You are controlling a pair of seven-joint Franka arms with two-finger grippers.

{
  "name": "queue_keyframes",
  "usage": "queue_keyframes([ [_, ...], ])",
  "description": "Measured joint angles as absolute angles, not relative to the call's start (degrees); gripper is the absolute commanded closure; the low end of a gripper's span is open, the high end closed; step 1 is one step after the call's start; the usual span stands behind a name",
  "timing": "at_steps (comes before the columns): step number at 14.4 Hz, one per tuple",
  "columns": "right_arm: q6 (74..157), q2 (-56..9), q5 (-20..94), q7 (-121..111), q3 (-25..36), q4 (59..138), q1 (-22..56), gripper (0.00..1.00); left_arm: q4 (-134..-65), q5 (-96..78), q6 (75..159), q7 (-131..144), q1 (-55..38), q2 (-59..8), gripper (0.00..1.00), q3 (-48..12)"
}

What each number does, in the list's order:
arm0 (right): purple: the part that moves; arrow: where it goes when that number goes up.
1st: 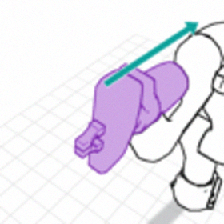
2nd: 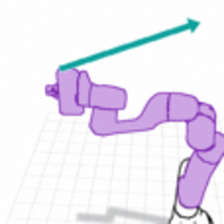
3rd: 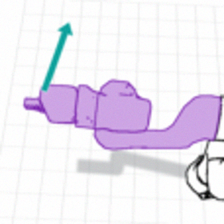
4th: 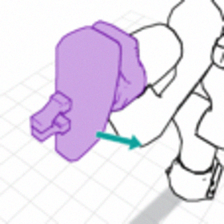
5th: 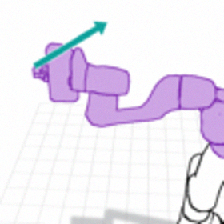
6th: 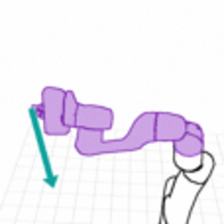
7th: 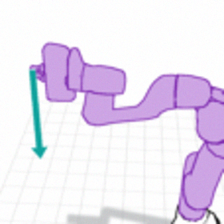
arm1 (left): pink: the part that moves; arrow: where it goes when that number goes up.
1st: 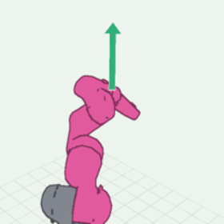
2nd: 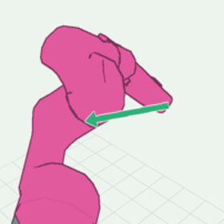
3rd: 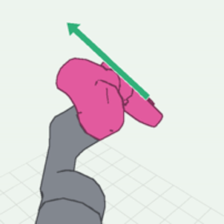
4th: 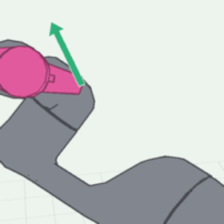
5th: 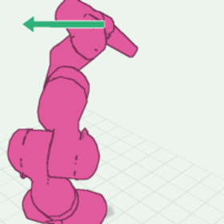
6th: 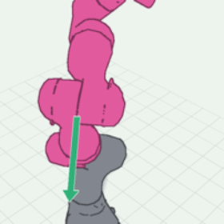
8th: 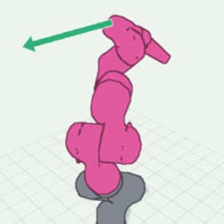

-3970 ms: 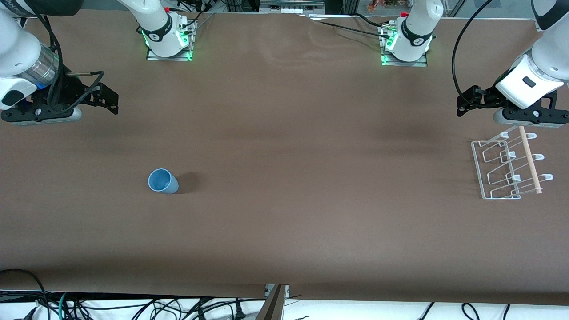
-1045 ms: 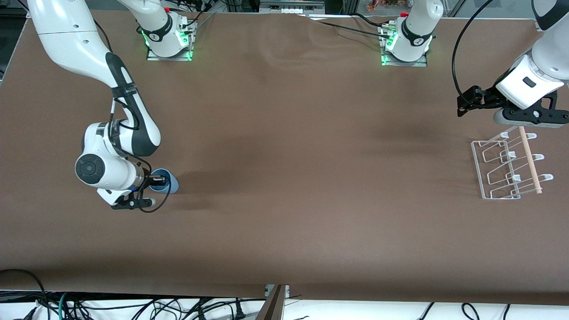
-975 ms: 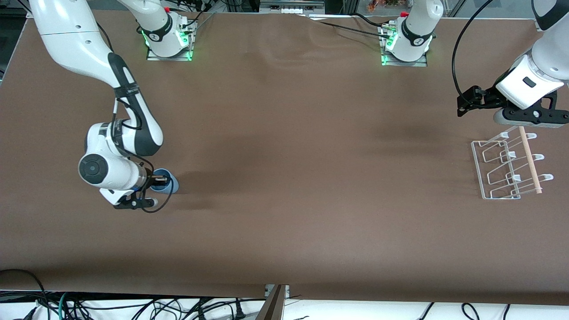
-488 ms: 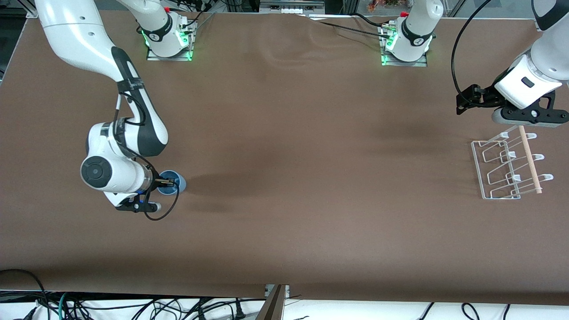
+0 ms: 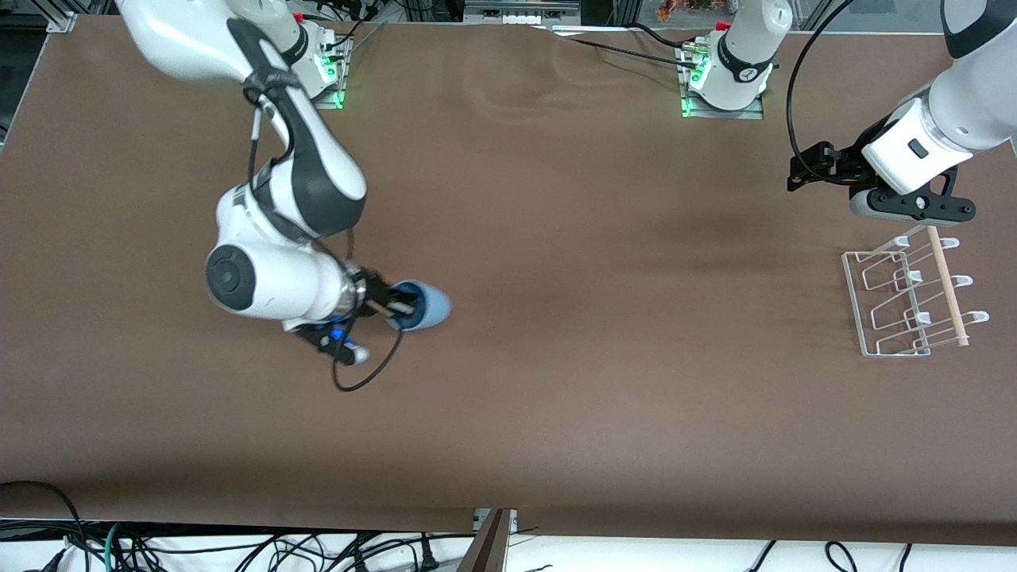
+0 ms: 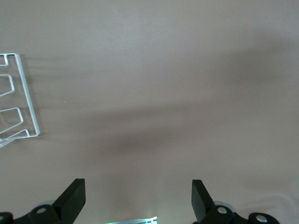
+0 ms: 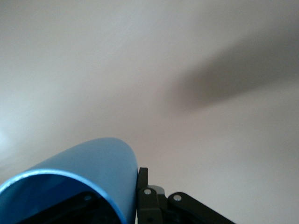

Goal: Transfer cup to left arm and place on rack
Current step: 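Lift the cup with the right gripper while the left gripper approaches, then grasp the cup's base with the left gripper beside the right gripper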

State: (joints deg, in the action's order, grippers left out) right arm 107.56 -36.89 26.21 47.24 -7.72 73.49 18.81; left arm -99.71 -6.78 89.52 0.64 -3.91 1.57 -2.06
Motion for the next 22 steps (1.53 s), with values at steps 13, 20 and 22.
queue_keyframes([
  [13,119.8,-37.0,33.5,73.9,-24.0,65.0,20.7,1.0,-90.8,-34.1,93.4,-27.1,-6.9,-11.0,0.0,-4.1],
  [20,121.0,-37.0,33.5,76.7,-27.5,64.6,20.7,1.0,-90.3,-43.9,99.3,-54.5,-10.8,-14.5,0.0,-5.2],
  [22,121.5,-37.0,33.6,76.8,-28.1,64.6,20.7,1.0,-90.2,-45.6,99.4,-56.9,-12.0,-15.0,0.0,-5.3],
])
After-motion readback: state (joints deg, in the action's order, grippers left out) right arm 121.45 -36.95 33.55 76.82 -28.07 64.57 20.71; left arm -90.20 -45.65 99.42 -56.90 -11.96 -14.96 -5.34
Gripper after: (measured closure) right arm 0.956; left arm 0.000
